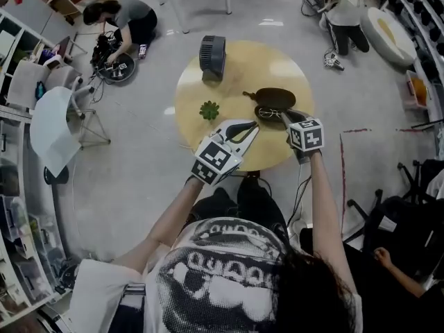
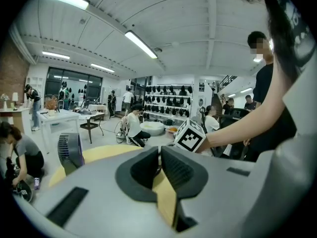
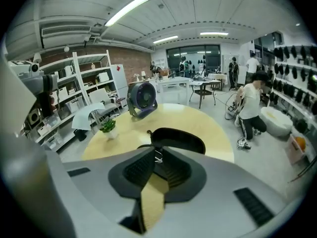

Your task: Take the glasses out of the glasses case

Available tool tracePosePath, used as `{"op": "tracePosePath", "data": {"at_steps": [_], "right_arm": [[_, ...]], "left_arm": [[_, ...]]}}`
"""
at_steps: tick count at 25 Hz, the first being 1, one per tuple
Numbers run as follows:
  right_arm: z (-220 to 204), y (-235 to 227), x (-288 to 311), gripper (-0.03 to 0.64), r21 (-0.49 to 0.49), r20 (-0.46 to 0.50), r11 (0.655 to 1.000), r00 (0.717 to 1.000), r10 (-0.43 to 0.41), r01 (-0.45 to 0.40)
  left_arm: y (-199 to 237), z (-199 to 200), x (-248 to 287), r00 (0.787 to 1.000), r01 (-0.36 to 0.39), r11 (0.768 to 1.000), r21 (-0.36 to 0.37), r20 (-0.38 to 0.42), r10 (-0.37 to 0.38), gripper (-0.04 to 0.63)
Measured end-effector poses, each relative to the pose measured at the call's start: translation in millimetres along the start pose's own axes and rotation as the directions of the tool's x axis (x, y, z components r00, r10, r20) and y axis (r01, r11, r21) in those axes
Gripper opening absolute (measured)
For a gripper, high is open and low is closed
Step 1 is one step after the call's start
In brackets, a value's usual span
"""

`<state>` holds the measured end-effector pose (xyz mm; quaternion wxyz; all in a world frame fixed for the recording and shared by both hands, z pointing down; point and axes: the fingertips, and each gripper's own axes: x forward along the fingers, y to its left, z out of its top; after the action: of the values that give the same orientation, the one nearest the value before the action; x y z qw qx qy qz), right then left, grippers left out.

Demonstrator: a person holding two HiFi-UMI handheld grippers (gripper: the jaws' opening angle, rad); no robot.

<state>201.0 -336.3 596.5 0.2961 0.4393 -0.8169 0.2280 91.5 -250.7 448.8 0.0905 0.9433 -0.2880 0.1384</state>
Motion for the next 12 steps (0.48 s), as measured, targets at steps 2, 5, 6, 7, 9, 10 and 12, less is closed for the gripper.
{"op": "tracePosePath", "data": {"at_steps": [2, 5, 6, 7, 9, 10, 12], "right_arm": [[-6, -1, 5, 0.054, -0.009, -0.036, 1.000, 0.999, -0.001, 0.001], [-12, 0, 14, 0.063, -0.012, -0.075, 1.000, 0.997, -0.004, 0.003], [-14, 0, 16, 0.064, -0.012, -0.083, 1.000, 0.997, -0.003, 0.002], [-16, -1, 18, 0.066, -0.011, -0.089, 1.000, 0.996, -0.002, 0.001], [-20, -6, 22, 0.069, -0.003, -0.102, 1.000, 0.995, 0.004, -0.004], [-21, -8, 24, 0.071, 0.001, -0.109, 1.000, 0.994, 0.003, -0.003], [-22, -12, 29, 0.075, 0.013, -0.123, 1.000, 0.992, 0.002, 0.000]], "left_arm": [[-1, -5, -4, 1.000, 0.002, 1.000, -0.013, -0.007, -0.002, 0.023], [1, -15, -11, 1.000, -0.001, 1.000, -0.027, -0.024, 0.000, 0.024], [3, -16, -13, 1.000, -0.002, 1.000, -0.030, -0.027, 0.002, 0.024], [3, -17, -14, 1.000, -0.003, 0.999, -0.034, -0.027, 0.002, 0.024], [4, -16, -11, 1.000, -0.004, 0.999, -0.041, -0.022, 0.003, 0.024], [4, -15, -10, 1.000, -0.004, 0.999, -0.042, -0.020, 0.004, 0.025], [7, -15, -7, 1.000, -0.007, 0.999, -0.046, -0.018, 0.006, 0.025]]}}
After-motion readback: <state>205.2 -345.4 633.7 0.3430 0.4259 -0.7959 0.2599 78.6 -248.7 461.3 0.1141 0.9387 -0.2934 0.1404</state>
